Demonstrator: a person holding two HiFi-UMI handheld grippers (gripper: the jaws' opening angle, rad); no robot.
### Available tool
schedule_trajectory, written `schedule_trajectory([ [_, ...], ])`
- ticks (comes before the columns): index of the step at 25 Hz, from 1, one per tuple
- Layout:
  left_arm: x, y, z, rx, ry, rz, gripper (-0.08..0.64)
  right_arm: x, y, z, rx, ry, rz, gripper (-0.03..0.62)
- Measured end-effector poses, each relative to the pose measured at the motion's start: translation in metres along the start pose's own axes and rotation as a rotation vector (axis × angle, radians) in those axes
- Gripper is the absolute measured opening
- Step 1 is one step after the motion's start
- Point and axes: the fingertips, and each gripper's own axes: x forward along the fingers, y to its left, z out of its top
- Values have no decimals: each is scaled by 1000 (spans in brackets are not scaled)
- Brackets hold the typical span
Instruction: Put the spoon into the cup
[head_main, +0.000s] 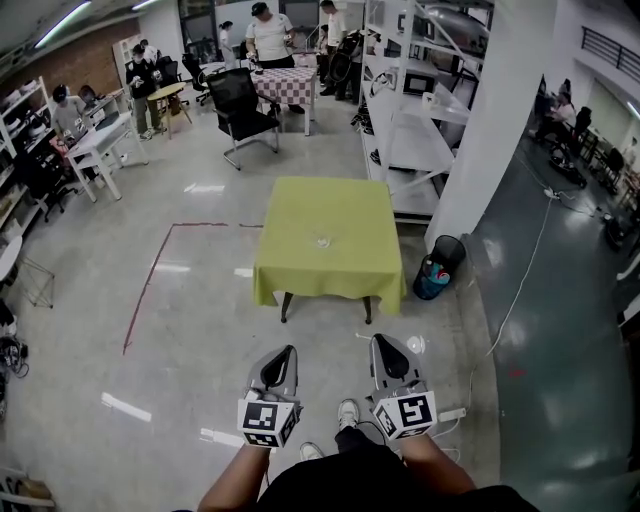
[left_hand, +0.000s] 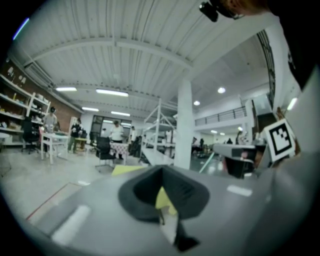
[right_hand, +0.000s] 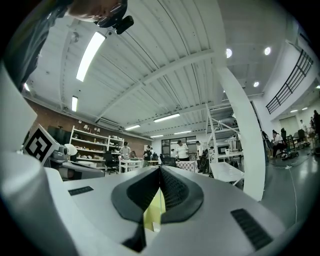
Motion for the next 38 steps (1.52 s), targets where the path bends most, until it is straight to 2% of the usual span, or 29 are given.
schedule_trajectory([
  [9,67,7,8,24,18,-9,5,56,-42,-2,16,1,26,8],
  [16,133,13,11,20,30,21,5,105,-92,-15,36,9,47,8],
  [28,200,14,8,20,80,86,5,159,-154,-35,94,38,93,8],
  [38,220,24,5,22,91,103,5,181,-152,-46,110,46,136,8],
])
